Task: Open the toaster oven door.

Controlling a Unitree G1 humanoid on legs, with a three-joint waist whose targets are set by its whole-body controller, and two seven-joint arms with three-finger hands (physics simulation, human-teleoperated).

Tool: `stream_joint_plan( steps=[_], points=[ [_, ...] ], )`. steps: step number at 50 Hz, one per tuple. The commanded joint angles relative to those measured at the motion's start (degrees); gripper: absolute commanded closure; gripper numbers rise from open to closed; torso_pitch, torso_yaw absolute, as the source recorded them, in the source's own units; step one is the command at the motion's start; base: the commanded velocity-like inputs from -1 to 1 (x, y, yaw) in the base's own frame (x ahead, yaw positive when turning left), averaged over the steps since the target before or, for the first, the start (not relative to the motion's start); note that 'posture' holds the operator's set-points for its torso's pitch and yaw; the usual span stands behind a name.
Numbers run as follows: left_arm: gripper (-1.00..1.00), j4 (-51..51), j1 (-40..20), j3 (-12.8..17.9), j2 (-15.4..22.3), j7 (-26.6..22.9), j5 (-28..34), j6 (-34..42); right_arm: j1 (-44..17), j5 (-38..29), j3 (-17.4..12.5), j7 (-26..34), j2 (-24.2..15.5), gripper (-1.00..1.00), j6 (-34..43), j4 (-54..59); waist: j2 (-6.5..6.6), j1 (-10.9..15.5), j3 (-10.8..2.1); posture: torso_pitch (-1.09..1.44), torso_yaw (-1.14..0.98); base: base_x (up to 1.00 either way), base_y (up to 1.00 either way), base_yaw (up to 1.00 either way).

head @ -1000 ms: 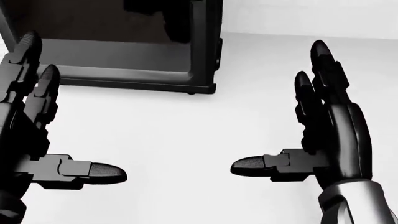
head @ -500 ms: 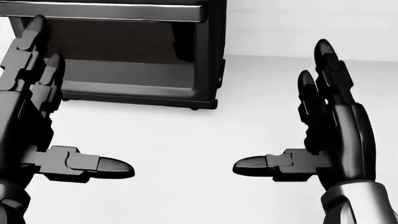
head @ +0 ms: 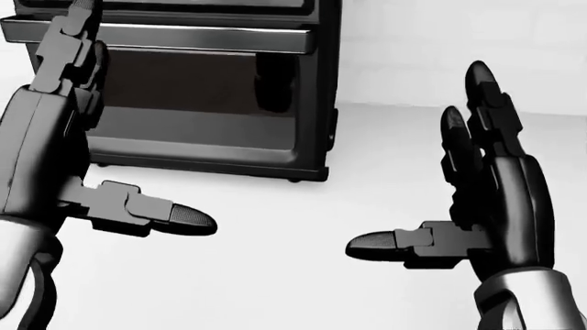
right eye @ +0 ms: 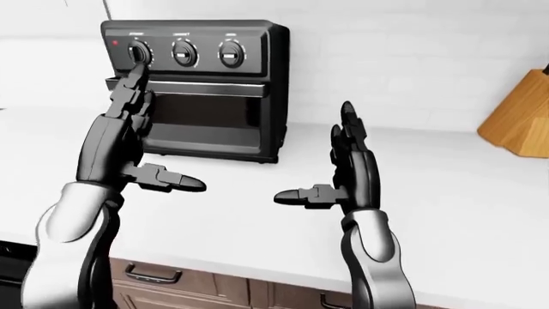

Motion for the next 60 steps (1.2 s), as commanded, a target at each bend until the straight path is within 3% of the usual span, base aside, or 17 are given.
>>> stream_joint_plan(
  steps=[1, 11, 14, 15, 19, 27, 33, 43, 60],
  points=[
    [-1.00, 1.06, -1.78, -0.13, 0.88, -0.08, 4.58, -5.09, -1.28, -0.03, -0.04, -0.02, -0.18, -1.00, -1.74, -1.57, 0.01, -0.02, -0.20, -0.46, 0.00, 0.00, 0.00, 0.00],
    [-1.00, 11.81, -4.92, -2.40, -0.25, -1.60, 26.75, -20.75, -1.78, 0.27, -0.43, 0.05, -0.39, -1.00, -1.17, -1.64, -0.33, -0.30, -0.39, -0.46, 0.00, 0.00, 0.00, 0.00],
    [-1.00, 13.22, -6.04, -2.31, -1.43, -1.79, 30.15, -23.82, -1.64, 0.71, -0.55, -0.06, -0.37, -1.00, -0.68, -2.33, -0.50, -0.39, -0.40, -0.46, 0.00, 0.00, 0.00, 0.00],
    [-1.00, 15.81, -6.51, -4.23, -0.77, -0.80, 34.27, -27.68, -1.53, 0.73, -0.65, -0.01, -0.42, -1.00, -0.94, -2.16, -0.55, -0.39, -0.40, -0.46, 0.00, 0.00, 0.00, 0.00],
    [-1.00, 20.35, -6.97, -3.79, -2.13, -0.15, 39.47, -34.47, -1.19, 0.81, -0.68, -0.02, -0.41, -1.00, -1.44, -1.85, -0.68, -0.49, -0.42, -0.46, 0.00, 0.00, 0.00, 0.00],
    [-1.00, 30.67, -9.47, -2.68, -1.54, -0.59, 42.78, -40.68, -1.00, 1.06, -0.87, -0.12, -0.44, -1.00, -2.22, -1.24, -0.58, -0.74, -0.41, -0.46, 0.00, 0.00, 0.00, 0.00],
    [-1.00, 40.76, -12.63, -2.37, 0.00, 3.38, 45.13, -45.17, -1.05, 1.09, -0.87, -0.13, -0.46, -1.00, -2.63, -0.67, -0.54, -0.82, -0.44, -0.46, 0.00, 0.00, 0.00, 0.00],
    [-1.00, 49.23, -16.52, -2.48, 0.61, 5.95, 47.09, -47.44, -1.23, 1.17, -0.97, -0.04, -0.54, -1.00, -3.66, 0.63, -0.57, -1.00, -0.40, -0.46, 0.00, 0.00, 0.00, 0.00],
    [-1.00, 72.36, -27.57, -3.58, 1.65, 13.67, 50.80, -50.58, -0.79, 1.66, -1.31, -0.23, -0.61, -1.00, -2.14, -1.18, -0.66, -1.28, -0.46, -0.46, 0.00, 0.00, 0.00, 0.00]
  ],
)
